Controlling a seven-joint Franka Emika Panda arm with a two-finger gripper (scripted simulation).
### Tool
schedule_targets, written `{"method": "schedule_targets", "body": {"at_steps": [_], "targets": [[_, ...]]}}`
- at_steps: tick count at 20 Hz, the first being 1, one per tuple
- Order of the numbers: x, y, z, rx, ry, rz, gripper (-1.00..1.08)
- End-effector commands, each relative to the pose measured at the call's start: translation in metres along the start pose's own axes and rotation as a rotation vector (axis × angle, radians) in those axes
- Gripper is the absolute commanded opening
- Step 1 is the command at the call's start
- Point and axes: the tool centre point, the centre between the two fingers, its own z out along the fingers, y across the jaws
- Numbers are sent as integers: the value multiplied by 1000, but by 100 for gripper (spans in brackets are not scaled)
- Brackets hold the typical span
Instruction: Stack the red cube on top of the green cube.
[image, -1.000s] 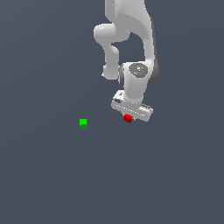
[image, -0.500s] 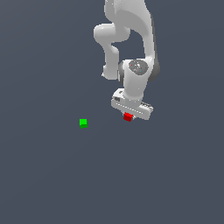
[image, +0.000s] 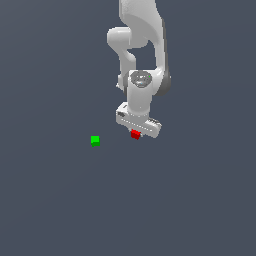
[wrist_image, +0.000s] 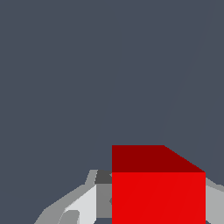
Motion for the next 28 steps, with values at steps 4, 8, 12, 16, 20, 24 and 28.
{"method": "schedule_targets", "body": {"at_steps": [4, 8, 12, 16, 20, 24, 28], "targets": [[22, 50, 10, 0, 1, 1, -100], [42, 95, 19, 0, 1, 1, -100], [60, 133, 27, 0, 1, 1, -100], [75, 162, 33, -1, 0, 1, -100], [85, 182, 37, -1, 0, 1, -100], [91, 192, 40, -1, 0, 1, -100], [93, 193, 40, 0, 0, 1, -100]]}}
